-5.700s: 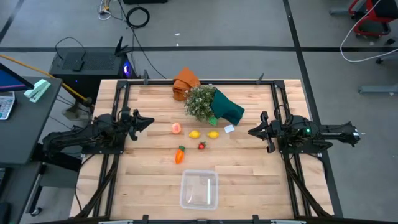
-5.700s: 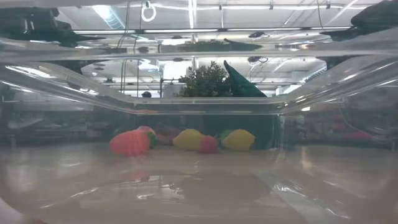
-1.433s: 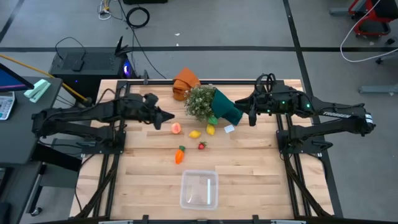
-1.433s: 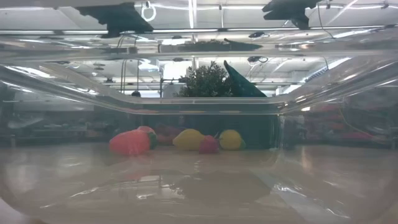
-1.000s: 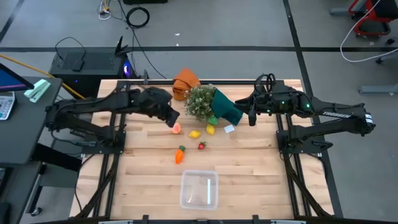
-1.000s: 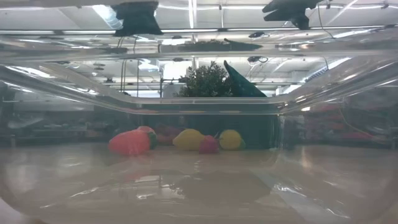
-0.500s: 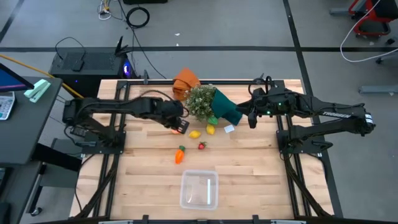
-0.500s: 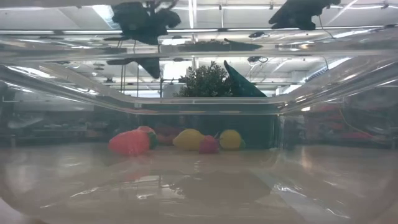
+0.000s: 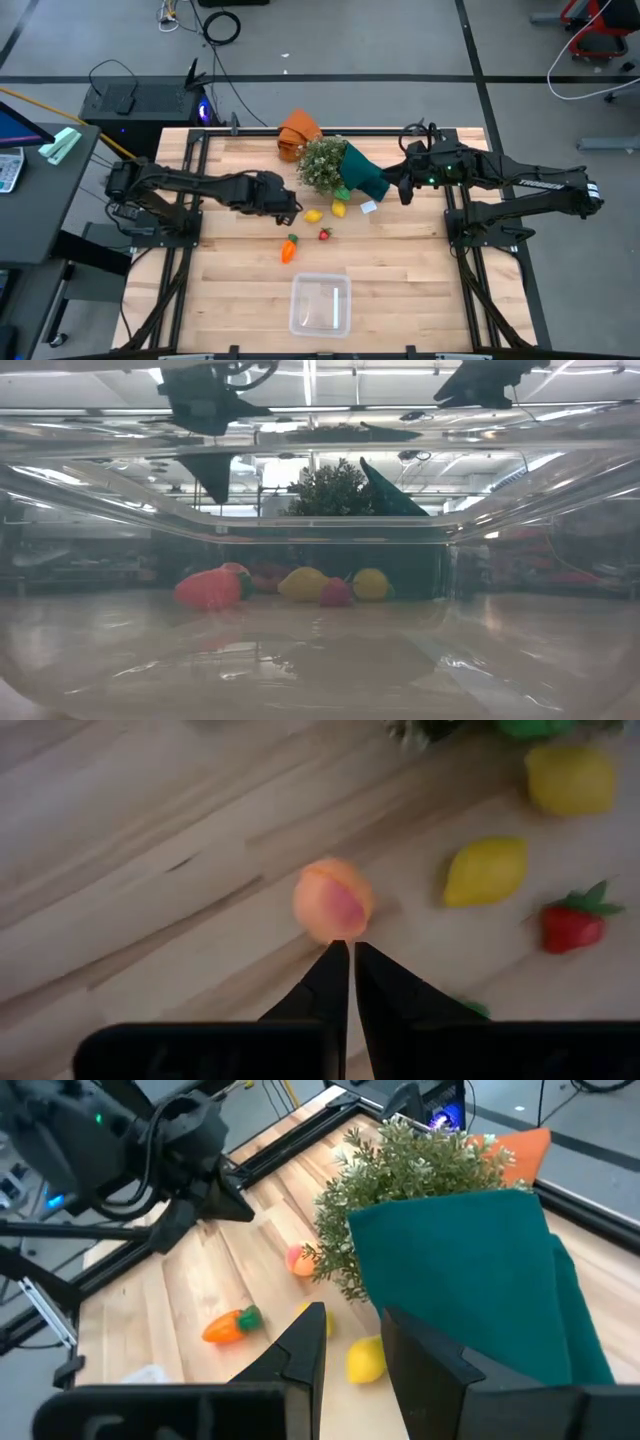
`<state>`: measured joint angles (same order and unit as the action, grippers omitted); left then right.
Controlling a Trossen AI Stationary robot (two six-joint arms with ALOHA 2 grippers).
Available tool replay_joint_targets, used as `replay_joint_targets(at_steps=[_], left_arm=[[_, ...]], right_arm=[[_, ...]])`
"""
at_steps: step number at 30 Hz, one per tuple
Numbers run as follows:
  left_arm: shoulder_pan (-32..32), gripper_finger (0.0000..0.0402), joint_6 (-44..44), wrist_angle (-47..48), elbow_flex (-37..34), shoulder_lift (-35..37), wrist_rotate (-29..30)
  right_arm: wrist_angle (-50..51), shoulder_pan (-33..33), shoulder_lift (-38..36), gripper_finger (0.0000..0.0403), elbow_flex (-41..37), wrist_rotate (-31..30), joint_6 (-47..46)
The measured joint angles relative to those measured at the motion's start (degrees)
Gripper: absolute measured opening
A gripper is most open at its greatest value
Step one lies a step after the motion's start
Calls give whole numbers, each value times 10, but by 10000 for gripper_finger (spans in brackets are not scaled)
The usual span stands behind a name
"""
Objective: Pick and placing Produce into tupperware
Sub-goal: Put the peach into the transparent container
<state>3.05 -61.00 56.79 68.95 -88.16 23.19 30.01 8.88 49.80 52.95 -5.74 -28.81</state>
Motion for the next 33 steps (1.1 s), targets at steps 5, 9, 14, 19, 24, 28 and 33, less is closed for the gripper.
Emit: replay_joint_targets(at_steps=[5,9,14,19,24,28,33], left_arm=[[10,34,26,19,0,0,2],[21,47,45,32,-1,-2,11],[21,61,56,29,-11,-4,13],[21,63,86,20,-12,-4,12],[21,53,92,-1,-12,-4,10],[16,48,91,-49,-12,-6,10],[-8,59,28,-75,-12,-37,-3]], right_arm=[[0,0,0,71,0,-18,-42],[0,0,0,71,0,-19,-64],[2,0,0,71,0,-19,-105],[2,0,0,71,0,-19,-132],[2,0,0,71,0,-18,-131],[5,0,0,71,0,-17,-113],[28,-1,0,71,0,-3,-92]])
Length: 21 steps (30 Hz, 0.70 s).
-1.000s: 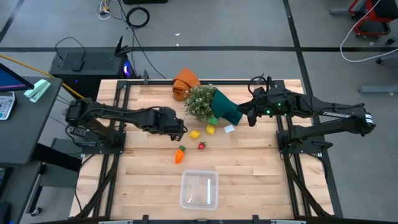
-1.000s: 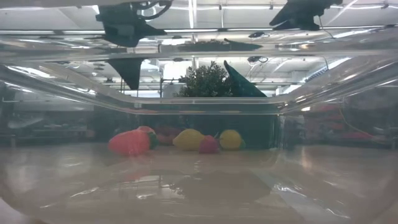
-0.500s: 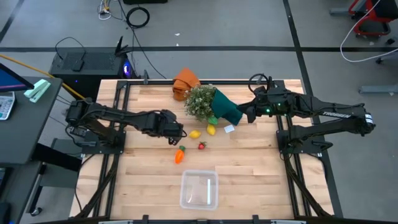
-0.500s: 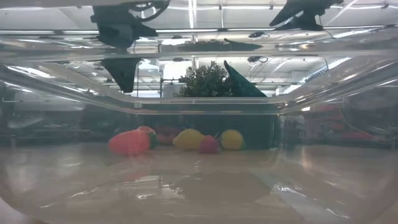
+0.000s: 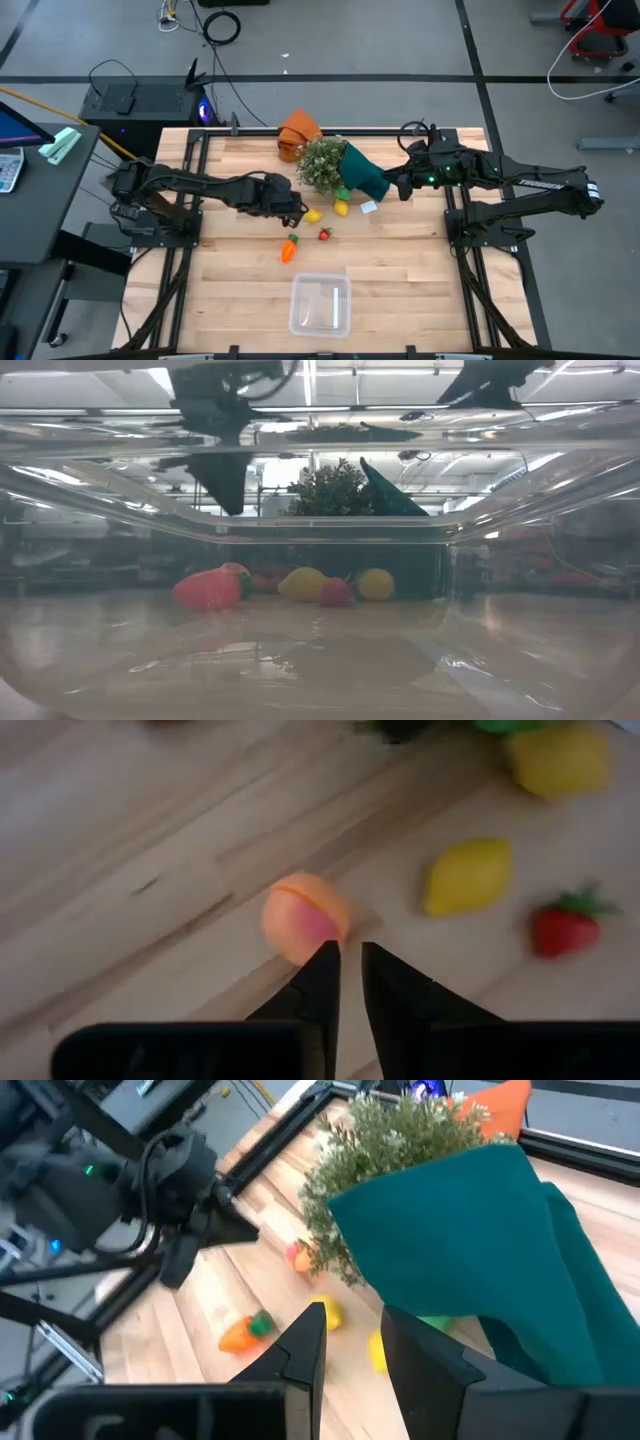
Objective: Pick and placing Produce into tupperware
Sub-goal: Put the peach into the transparent container
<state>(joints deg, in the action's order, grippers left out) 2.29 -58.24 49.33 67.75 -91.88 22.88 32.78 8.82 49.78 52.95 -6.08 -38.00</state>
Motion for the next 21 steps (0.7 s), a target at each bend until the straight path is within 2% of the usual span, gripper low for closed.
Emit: replay_joint_targets(at_steps=[4,9,13,21], left_arm=[[-6,92,-16,3,0,-36,-30],[-8,159,-79,6,0,-81,-56],[-8,218,-105,2,0,-96,-56],[-9,322,-116,-19,0,-90,-17]], right_arm=[[24,0,0,71,0,5,25],[32,0,0,71,0,8,51],[40,0,0,71,0,25,69],[46,0,0,74,0,55,72]])
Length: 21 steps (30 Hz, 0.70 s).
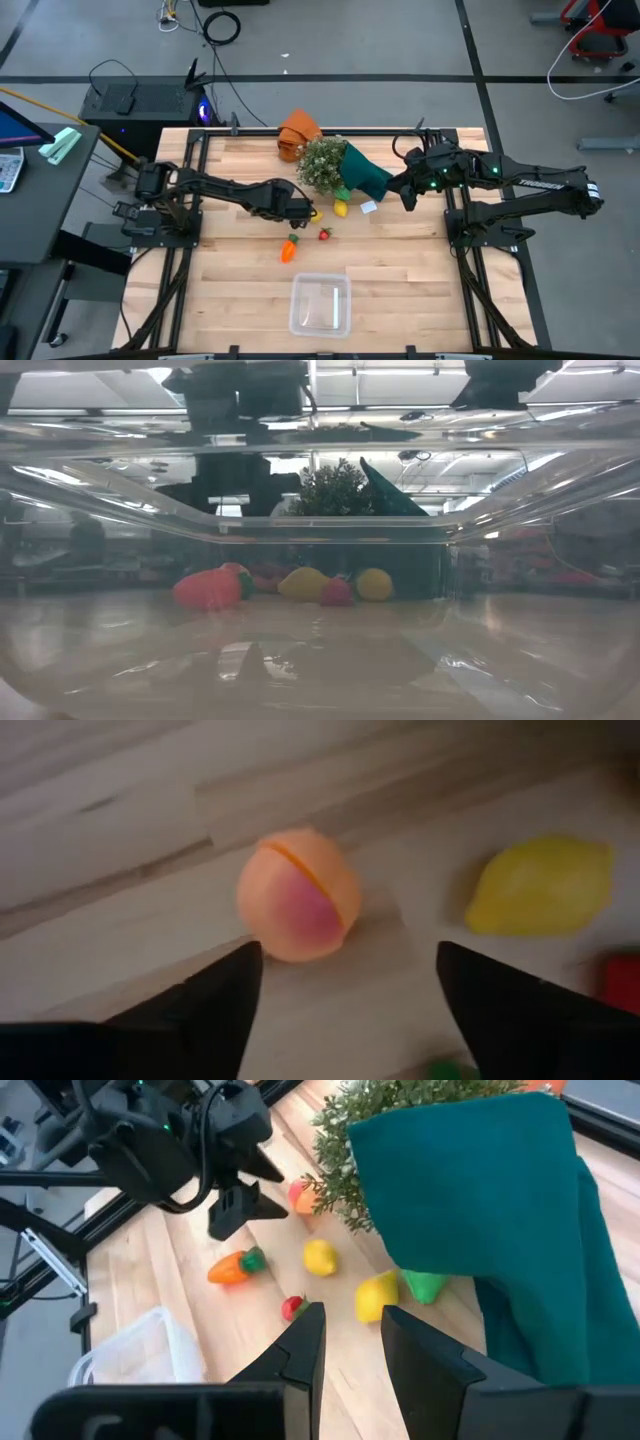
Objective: Pick and placing Produce into tupperware
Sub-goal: Put the peach into the transparent container
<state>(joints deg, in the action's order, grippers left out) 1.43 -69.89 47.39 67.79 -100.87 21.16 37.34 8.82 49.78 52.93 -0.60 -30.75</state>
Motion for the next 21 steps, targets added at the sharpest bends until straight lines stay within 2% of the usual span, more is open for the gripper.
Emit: replay_joint_targets(at_steps=[4,10,16,21], left_arm=[[-3,360,0,4,0,0,16],[-25,395,1,5,0,0,19],[-46,393,44,3,0,-4,19],[-51,395,45,-1,0,-11,17]], right_arm=[[0,0,0,79,0,0,-5],[0,0,0,88,0,0,-13],[-1,0,0,92,0,0,-23],[-1,0,0,91,0,0,-24]])
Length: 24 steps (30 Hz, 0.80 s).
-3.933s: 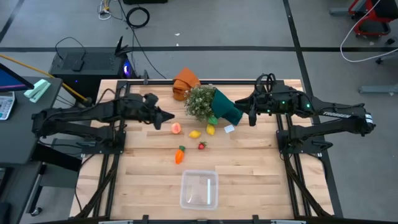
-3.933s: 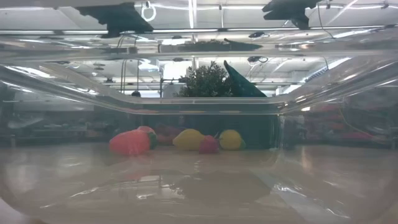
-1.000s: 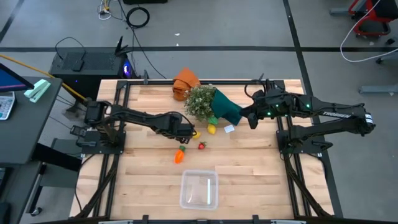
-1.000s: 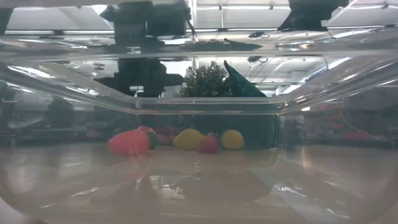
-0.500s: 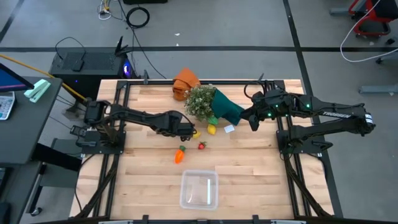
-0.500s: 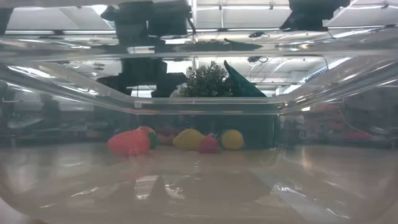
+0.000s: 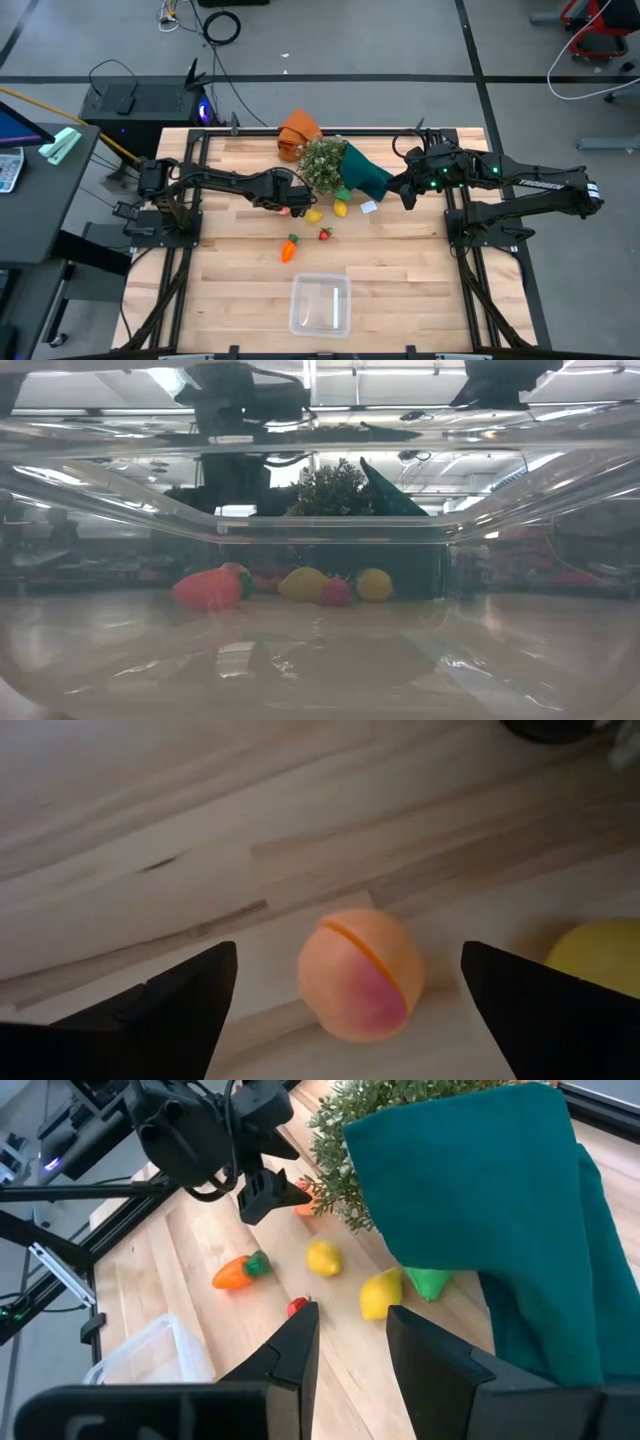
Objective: Pick and placing Produce into tupperware
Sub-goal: Put the peach into the transparent container
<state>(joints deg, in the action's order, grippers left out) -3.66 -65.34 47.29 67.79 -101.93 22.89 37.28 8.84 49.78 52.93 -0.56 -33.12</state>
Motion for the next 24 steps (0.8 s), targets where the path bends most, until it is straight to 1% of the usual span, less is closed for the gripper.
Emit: replay_joint_targets(at_steps=[4,8,13,17,24], left_arm=[[0,396,3,-5,0,-16,-1],[2,396,5,-8,0,-43,-19],[4,396,5,-19,0,-62,-20],[3,396,5,-37,-1,-64,-20],[3,391,5,-41,-1,-65,-21]], right_arm=[[0,0,0,91,0,0,0],[0,0,0,91,0,0,0],[-1,0,0,91,0,0,0],[-1,0,0,89,0,0,0],[-1,0,0,89,0,0,2]])
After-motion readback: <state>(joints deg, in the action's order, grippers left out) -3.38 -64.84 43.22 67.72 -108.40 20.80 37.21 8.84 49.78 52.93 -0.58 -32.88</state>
